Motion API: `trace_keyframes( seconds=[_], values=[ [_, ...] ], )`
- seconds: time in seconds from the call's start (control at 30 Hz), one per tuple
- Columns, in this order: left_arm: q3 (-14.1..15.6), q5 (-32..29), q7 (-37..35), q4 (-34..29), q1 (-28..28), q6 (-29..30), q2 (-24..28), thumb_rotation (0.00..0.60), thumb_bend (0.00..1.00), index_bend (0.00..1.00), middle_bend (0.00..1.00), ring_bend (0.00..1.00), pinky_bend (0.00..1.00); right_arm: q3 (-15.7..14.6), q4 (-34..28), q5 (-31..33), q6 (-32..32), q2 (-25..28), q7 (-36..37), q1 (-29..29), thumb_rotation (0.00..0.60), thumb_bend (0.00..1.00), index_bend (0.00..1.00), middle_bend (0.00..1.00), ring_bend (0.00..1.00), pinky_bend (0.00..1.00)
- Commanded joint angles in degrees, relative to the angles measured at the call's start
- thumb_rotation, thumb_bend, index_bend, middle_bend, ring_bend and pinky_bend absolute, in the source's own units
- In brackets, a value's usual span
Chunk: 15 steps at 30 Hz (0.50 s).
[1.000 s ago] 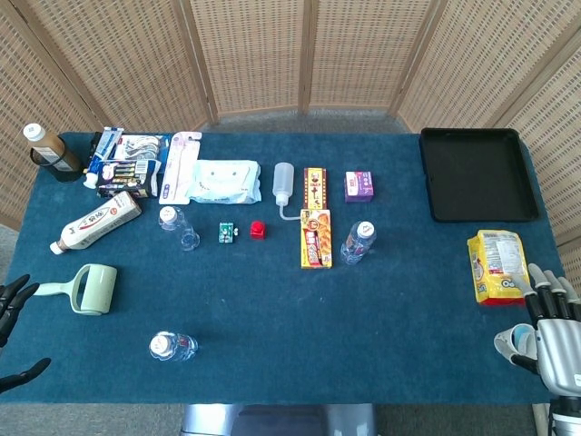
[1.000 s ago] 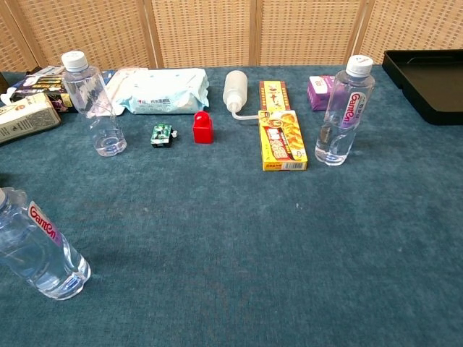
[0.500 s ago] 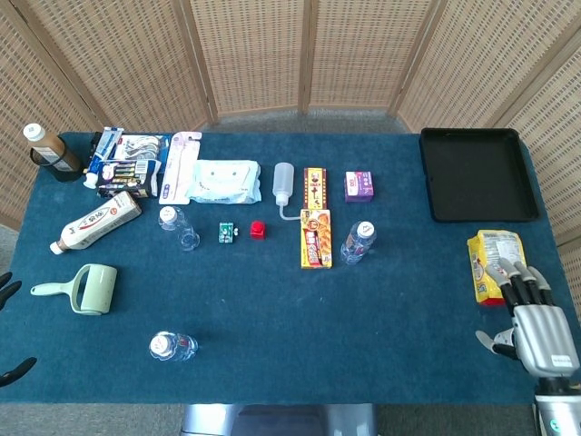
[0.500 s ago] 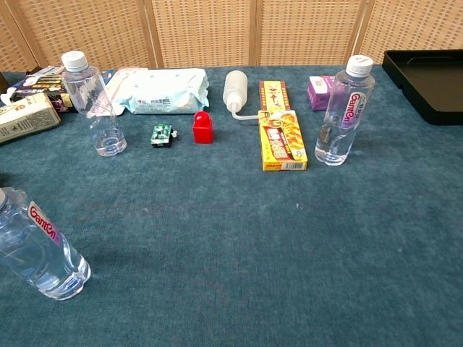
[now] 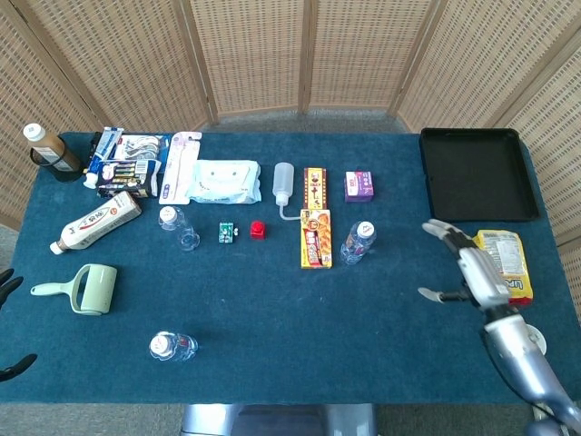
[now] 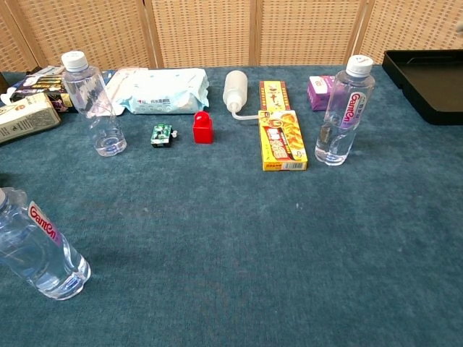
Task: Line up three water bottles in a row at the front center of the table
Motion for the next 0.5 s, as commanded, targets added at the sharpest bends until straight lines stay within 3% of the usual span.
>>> trace_keyframes(
  seconds=[0.03,0.5],
  values=[
    [-0.2,-0.7,0.6,-0.4,-0.4,-0.8,-0.1,0.600,0.04,0.00,0.00,0.00,0.00,1.8,4.9,2.8,-5.5,-3.8,4.8,4.4,0.600,0.00,0.13,0.11,0.11,0.13],
    [-1.0,-3.9,3.1,-2.3,-2.2,-5.1,-0.1,0.600,0.04,0.00,0.00,0.00,0.00,1.4,19.9,3.5,-15.5,-13.2,21.3,12.1,0.600,0.00,0.13,0.12,0.11,0.14]
  ],
)
